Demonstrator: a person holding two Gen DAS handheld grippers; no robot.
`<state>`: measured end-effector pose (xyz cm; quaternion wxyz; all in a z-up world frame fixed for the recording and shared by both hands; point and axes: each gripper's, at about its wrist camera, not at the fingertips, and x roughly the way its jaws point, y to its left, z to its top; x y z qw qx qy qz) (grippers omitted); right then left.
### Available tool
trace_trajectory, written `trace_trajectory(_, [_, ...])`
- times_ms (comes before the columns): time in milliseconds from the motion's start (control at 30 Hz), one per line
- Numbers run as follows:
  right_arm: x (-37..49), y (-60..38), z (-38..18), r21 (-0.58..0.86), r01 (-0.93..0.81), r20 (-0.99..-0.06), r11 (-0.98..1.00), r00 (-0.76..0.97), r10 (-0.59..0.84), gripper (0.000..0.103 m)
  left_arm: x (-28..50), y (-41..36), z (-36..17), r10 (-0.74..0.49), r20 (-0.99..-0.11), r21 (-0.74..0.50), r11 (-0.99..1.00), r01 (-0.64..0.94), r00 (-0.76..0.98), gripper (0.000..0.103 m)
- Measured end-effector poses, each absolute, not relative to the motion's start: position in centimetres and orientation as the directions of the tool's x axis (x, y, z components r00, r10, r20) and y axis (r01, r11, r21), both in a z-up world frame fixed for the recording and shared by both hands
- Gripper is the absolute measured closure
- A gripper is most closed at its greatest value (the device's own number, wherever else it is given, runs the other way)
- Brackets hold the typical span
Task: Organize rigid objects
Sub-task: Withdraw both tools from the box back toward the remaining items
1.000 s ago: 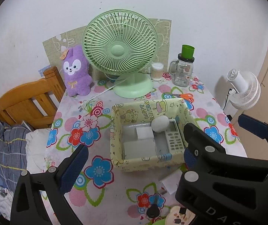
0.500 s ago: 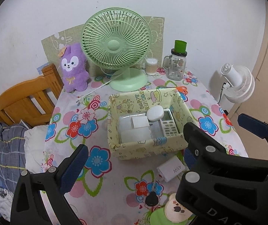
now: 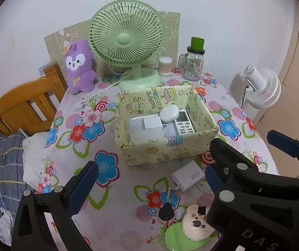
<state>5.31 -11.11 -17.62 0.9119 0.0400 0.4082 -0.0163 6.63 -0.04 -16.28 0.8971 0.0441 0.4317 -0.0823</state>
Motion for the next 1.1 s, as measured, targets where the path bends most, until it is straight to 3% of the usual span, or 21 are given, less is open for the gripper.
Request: trace_trajectory(1100, [2.3,-12.8,-27.1,0.042,0.068,-0.773,0.997,0.634,-0.010,0.006,4.5,-0.6,-26.2,-0.114,-0.836,0.007,0.976,0.218,0.537,0.000])
